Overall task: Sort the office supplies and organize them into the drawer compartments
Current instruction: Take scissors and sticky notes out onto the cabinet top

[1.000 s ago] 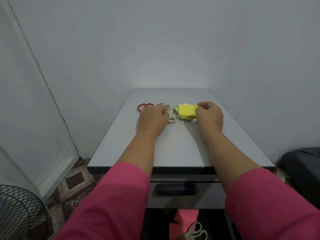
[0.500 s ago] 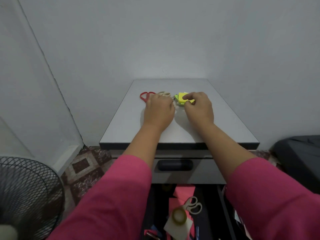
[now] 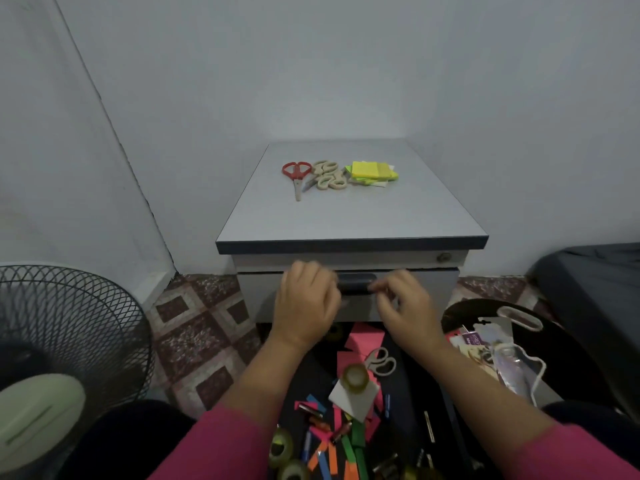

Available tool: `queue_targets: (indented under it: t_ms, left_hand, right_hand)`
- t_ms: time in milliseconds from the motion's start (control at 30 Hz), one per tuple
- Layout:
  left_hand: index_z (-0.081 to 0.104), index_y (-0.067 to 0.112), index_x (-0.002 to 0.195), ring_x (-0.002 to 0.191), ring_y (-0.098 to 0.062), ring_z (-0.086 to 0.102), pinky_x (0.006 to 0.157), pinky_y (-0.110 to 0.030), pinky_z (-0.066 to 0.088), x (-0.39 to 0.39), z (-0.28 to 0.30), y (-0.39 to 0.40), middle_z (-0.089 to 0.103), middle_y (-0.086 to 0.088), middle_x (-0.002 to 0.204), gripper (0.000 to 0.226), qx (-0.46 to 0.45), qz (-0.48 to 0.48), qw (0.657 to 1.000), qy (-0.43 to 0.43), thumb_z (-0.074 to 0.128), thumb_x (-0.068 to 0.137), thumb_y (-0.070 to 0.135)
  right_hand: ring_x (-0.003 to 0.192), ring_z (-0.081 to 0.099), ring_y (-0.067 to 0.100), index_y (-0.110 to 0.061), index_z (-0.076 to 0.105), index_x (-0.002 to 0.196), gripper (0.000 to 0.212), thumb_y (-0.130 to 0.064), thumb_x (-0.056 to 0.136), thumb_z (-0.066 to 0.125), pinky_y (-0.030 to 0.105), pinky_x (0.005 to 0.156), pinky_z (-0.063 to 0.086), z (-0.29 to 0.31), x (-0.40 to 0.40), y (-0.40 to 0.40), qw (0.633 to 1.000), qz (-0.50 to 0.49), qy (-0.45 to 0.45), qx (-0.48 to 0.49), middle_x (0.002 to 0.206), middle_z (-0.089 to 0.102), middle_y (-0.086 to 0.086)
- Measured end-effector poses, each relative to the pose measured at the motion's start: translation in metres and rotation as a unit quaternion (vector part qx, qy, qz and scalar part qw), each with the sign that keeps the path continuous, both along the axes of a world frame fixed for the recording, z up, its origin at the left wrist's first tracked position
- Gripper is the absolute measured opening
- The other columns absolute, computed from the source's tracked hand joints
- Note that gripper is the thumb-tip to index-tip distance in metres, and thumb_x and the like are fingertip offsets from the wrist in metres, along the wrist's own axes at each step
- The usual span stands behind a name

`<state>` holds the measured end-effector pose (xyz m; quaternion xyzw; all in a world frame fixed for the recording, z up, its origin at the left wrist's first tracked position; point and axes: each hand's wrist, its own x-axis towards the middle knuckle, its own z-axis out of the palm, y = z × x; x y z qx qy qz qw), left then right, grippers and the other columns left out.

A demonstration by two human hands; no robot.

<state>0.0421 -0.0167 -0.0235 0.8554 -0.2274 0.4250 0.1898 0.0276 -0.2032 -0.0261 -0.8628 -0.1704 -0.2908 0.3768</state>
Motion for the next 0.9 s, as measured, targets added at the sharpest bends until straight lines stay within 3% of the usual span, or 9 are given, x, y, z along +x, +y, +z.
queue_targets:
  t_ms: [67,133,233,367,533,600,667,800,900]
  left_hand:
    - [0.059,0.012,0.072,0.070,-0.022,0.048,0.063,-0.034,0.038,-0.011,-0.040,0.007,0.054,-0.003,0.071,0.020,0.032,0.021,0.996,0.083,0.045,0.084,0.021]
    - [0.060,0.014,0.071,0.072,-0.023,0.055,0.063,-0.035,0.045,-0.015,-0.073,0.013,0.058,-0.001,0.072,0.024,0.094,0.042,0.977,0.186,0.043,0.083,0.025]
    - [0.066,0.017,0.101,0.102,-0.023,0.054,0.084,-0.036,0.045,-0.012,-0.108,0.019,0.065,-0.001,0.103,0.029,0.206,0.052,0.910,0.357,0.039,0.094,0.027]
    - [0.041,0.021,0.142,0.136,-0.020,0.033,0.109,-0.034,0.031,0.000,-0.131,0.019,0.040,-0.001,0.147,0.046,0.230,0.059,0.846,0.478,0.040,0.097,0.033]
    - [0.017,0.020,0.152,0.147,-0.023,0.009,0.118,-0.043,0.014,0.028,-0.141,0.006,0.011,-0.003,0.160,0.057,0.258,0.056,0.808,0.526,0.039,0.100,0.028]
    - [0.019,0.022,0.151,0.145,-0.025,0.014,0.118,-0.044,0.013,0.043,-0.143,0.001,0.017,-0.004,0.158,0.057,0.254,0.061,0.808,0.528,0.040,0.099,0.026]
    - [0.030,0.021,0.146,0.139,-0.026,0.028,0.114,-0.042,0.019,0.056,-0.141,-0.008,0.032,-0.007,0.151,0.050,0.233,0.060,0.815,0.527,0.042,0.097,0.025]
    - [0.051,0.015,0.126,0.124,-0.027,0.043,0.099,-0.033,0.035,0.079,-0.136,-0.026,0.048,-0.009,0.136,0.031,0.141,0.037,0.837,0.528,0.039,0.101,0.029]
    - [0.053,0.013,0.126,0.122,-0.029,0.045,0.101,-0.036,0.037,0.090,-0.143,-0.032,0.049,-0.011,0.136,0.031,0.155,0.026,0.801,0.578,0.040,0.101,0.025]
  right_hand:
    - [0.083,0.058,0.017,-0.014,0.069,0.089,0.015,-0.011,0.085,0.055,0.030,0.070,0.046,-0.032,-0.004,-0.008,0.986,-0.034,0.155,-0.042,0.090,0.058,-0.001]
    - [0.095,0.060,0.020,-0.017,0.070,0.099,0.021,-0.009,0.086,0.055,0.031,0.081,0.048,-0.060,-0.003,-0.014,0.948,-0.043,0.301,-0.095,0.105,0.059,0.003]
    - [0.107,0.059,0.024,-0.016,0.067,0.114,0.031,-0.014,0.085,0.056,0.031,0.090,0.048,-0.092,0.000,-0.015,0.900,-0.028,0.399,-0.173,0.118,0.056,0.007]
    - [0.116,0.053,0.027,-0.020,0.059,0.126,0.038,-0.029,0.090,0.053,0.033,0.096,0.046,-0.124,0.011,-0.005,0.867,-0.032,0.439,-0.232,0.126,0.053,0.009]
    - [0.139,0.026,0.030,-0.023,0.034,0.145,0.051,-0.032,0.096,0.042,0.044,0.111,0.028,-0.143,0.036,0.012,0.839,-0.025,0.444,-0.313,0.153,0.026,0.008]
    - [0.144,0.015,0.033,-0.025,0.025,0.149,0.057,-0.033,0.095,0.042,0.050,0.115,0.020,-0.146,0.048,0.017,0.831,-0.028,0.461,-0.312,0.158,0.014,0.008]
    - [0.144,0.012,0.033,-0.028,0.020,0.150,0.063,-0.034,0.093,0.046,0.052,0.116,0.017,-0.150,0.061,0.019,0.832,-0.048,0.475,-0.283,0.156,0.016,0.009]
    - [0.137,0.029,0.035,-0.030,0.032,0.144,0.059,-0.041,0.089,0.050,0.051,0.113,0.023,-0.150,0.083,0.017,0.827,-0.078,0.493,-0.257,0.149,0.033,0.008]
    - [0.136,0.035,0.030,-0.029,0.044,0.140,0.053,-0.035,0.089,0.055,0.047,0.113,0.028,-0.148,0.094,0.015,0.800,-0.033,0.547,-0.244,0.148,0.040,0.006]
